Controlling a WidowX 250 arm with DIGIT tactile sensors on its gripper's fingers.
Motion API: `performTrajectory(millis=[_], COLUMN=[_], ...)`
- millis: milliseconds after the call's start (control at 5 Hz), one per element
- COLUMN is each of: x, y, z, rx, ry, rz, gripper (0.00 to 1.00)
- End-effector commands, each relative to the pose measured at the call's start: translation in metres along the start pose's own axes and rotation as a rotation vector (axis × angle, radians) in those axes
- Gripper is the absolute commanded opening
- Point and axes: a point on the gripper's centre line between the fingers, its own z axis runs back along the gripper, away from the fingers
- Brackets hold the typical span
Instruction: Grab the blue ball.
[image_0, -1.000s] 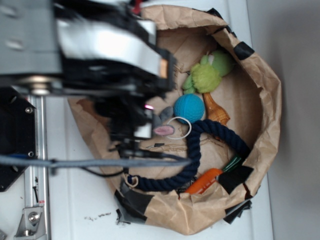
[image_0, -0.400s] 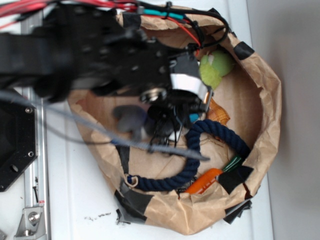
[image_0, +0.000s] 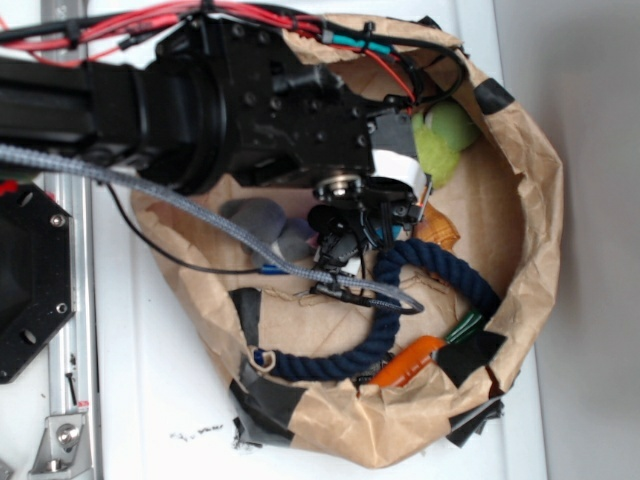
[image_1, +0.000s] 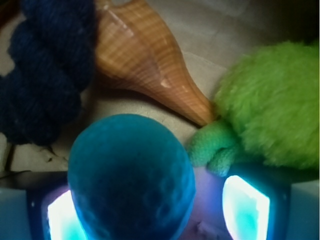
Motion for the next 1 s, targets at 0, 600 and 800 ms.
performTrajectory(millis=[0,600,800], x=[0.025,0.037,0.037], y=[-0.010,-0.006,-0.005], z=[0.059,0.158,0.158], rx=[0.047,0.080,0.078], ry=[-0.122,0.000,0.004], rz=[0.067,0.482,0.487], gripper=[0.00,0.00,0.00])
